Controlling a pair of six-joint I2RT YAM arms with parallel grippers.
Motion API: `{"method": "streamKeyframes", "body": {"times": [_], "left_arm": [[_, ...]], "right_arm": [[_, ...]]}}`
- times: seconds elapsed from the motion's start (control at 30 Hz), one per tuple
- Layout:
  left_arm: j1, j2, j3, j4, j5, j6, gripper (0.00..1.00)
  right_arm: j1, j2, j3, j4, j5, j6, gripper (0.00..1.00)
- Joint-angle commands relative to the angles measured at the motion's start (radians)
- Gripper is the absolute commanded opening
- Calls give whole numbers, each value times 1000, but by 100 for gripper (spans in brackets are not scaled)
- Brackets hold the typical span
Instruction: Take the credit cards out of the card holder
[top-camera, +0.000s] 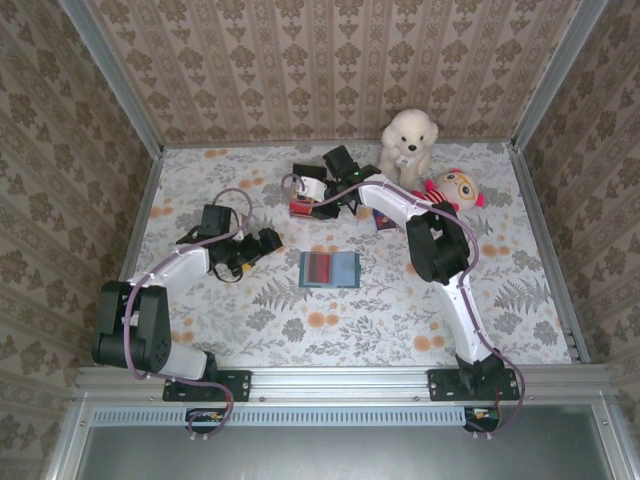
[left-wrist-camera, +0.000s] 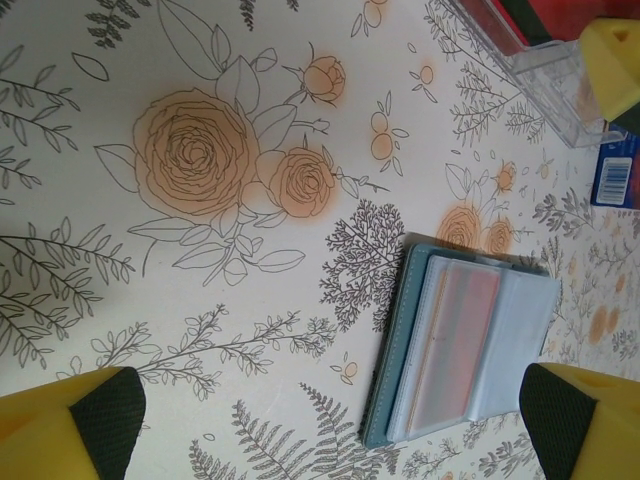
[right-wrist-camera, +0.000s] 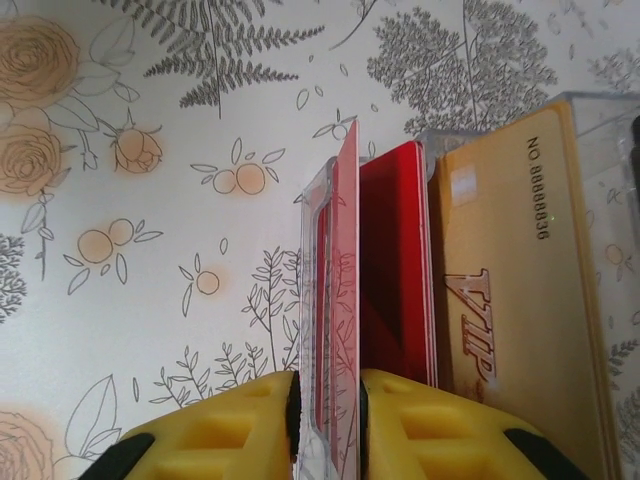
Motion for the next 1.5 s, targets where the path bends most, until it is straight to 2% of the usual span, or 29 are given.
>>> {"method": "streamKeyframes", "body": {"times": [0.0, 0.2, 0.3, 0.47, 0.63, 0.73, 0.87, 0.93, 1.03, 1.27, 1.47], "left_arm": [[-8, 8, 27, -27, 15, 27, 100], [-14, 3, 28, -27, 17, 25, 100], [-31, -5, 31, -33, 8, 26, 100], [-89, -14, 46, -53, -9, 17, 97], [-171, -11, 69, -72, -35, -11, 87], [-216, 13, 84, -75, -37, -41, 77], [-234, 59, 97, -58, -5, -68, 62], [-271, 85, 107, -40, 11, -76, 51], [-288, 123, 115, 2, 34, -96, 40], [-322, 193, 172, -21, 5, -88, 39], [-326, 250, 201, -35, -3, -90, 39]], "right_arm": [[3, -98, -39, 48, -25, 44, 25], [0, -162, -89, 77, -29, 93, 26], [0, -218, -128, 95, -25, 176, 28], [0, -357, -262, 149, 44, 445, 32], [0, -496, -425, 154, 181, 774, 36], [8, -550, -515, 122, 319, 1022, 37], [9, -617, -655, 95, 292, 1257, 38], [9, -637, -711, 74, 272, 1353, 39], [14, -667, -819, 134, 182, 1446, 39], [63, -682, -946, 234, 133, 1582, 45], [78, -649, -986, 286, 124, 1645, 45]]}}
